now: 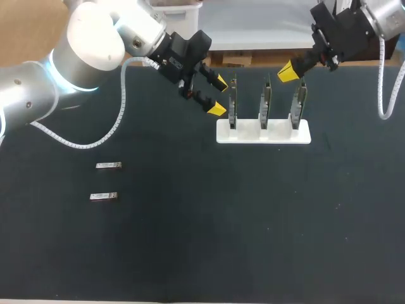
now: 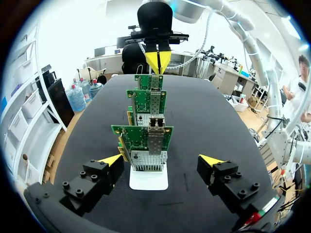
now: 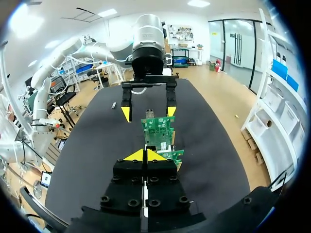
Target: Pick up the optical module with the left hand, and insert it into the network port with the right hand.
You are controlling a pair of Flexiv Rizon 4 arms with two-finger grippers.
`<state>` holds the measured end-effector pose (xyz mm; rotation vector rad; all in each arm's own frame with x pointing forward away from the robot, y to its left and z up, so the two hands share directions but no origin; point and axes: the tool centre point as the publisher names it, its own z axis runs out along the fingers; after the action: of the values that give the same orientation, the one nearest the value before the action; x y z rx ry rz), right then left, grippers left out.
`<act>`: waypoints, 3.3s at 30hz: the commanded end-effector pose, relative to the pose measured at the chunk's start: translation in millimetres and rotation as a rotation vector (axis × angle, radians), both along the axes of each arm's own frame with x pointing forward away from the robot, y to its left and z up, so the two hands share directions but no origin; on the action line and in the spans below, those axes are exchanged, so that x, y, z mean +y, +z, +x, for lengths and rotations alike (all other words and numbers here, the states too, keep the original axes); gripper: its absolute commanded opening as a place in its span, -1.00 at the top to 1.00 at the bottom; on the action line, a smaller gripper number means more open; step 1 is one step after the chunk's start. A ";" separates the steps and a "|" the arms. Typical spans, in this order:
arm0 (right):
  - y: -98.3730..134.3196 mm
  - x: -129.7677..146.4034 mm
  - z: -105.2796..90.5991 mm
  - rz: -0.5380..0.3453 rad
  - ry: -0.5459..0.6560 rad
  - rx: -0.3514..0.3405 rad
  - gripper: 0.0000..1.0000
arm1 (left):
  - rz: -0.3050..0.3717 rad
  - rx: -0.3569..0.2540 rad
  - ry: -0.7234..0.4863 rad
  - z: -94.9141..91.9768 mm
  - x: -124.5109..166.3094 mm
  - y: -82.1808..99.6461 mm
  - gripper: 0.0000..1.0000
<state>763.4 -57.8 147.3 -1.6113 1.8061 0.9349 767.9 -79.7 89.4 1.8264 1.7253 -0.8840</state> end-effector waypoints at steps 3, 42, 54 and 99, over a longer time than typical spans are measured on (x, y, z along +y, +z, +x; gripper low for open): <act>-2.3 -0.5 0.7 -0.003 0.009 0.006 1.00 | 0.004 0.002 -0.002 1.3 -0.4 0.3 -1.00; -13.0 -2.4 0.0 -0.017 -0.018 0.024 -1.00 | 0.004 0.002 -0.002 1.3 -0.4 0.3 -1.00; -13.0 -2.4 0.0 -0.017 -0.018 0.024 -1.00 | 0.018 -0.015 -0.001 -4.6 10.5 0.0 -1.00; -13.0 -2.4 0.0 -0.017 -0.018 0.024 -1.00 | 0.789 -0.079 0.085 -119.7 259.7 -53.1 -1.00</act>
<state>764.4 -60.4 134.3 -1.5993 1.8457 0.9407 654.6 173.3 39.4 2.1833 2.2815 -0.0752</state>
